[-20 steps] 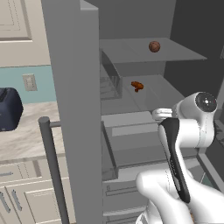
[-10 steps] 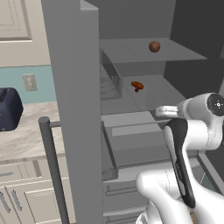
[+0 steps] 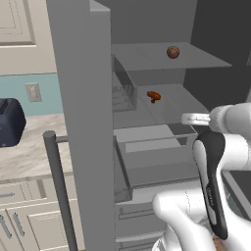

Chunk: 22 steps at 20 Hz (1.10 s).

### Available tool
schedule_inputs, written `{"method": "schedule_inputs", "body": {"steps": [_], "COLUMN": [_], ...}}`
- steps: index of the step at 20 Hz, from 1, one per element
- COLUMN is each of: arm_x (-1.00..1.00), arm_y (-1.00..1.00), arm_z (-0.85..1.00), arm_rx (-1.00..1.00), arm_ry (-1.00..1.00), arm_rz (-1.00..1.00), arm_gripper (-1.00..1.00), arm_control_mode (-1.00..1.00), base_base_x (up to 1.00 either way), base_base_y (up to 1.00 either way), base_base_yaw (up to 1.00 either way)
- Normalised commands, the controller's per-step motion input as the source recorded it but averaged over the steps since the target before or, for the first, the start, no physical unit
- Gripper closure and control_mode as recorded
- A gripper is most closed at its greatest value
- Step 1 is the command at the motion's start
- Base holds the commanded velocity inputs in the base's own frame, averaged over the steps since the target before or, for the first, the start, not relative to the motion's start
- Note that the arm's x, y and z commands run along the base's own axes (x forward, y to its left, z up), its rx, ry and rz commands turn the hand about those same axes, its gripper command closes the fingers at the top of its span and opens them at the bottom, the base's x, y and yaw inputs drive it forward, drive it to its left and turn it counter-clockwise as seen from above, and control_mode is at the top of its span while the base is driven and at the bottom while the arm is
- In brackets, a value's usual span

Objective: Pick the egg and butter from the fridge and place them by the bowl for mixing.

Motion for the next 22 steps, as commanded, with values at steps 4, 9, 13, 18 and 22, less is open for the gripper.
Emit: {"method": "schedule_inputs", "body": {"steps": [4, 9, 13, 18, 22], "arm_x": [-0.28, -0.23, -0.17, -0.17, -0.15], "arm_y": [0.00, 0.00, 0.00, 0.00, 0.06], "arm_z": [0.31, 0.30, 0.29, 0.28, 0.23], "arm_rx": [0.00, 0.00, 0.00, 0.00, 0.00], "arm_ry": [0.00, 0.02, 0.04, 0.06, 0.02], "arm_rz": [0.00, 0.00, 0.00, 0.00, 0.00], "arm_gripper": [-1.00, -1.00, -1.00, -1.00, -1.00], "arm_control_mode": [-1.00, -1.00, -1.00, -1.00, -1.00], "base_base_x": [0.00, 0.00, 0.00, 0.00, 0.00], "base_base_y": [0.00, 0.00, 0.00, 0.00, 0.00], "base_base_yaw": [0.00, 0.00, 0.00, 0.00, 0.00]}}
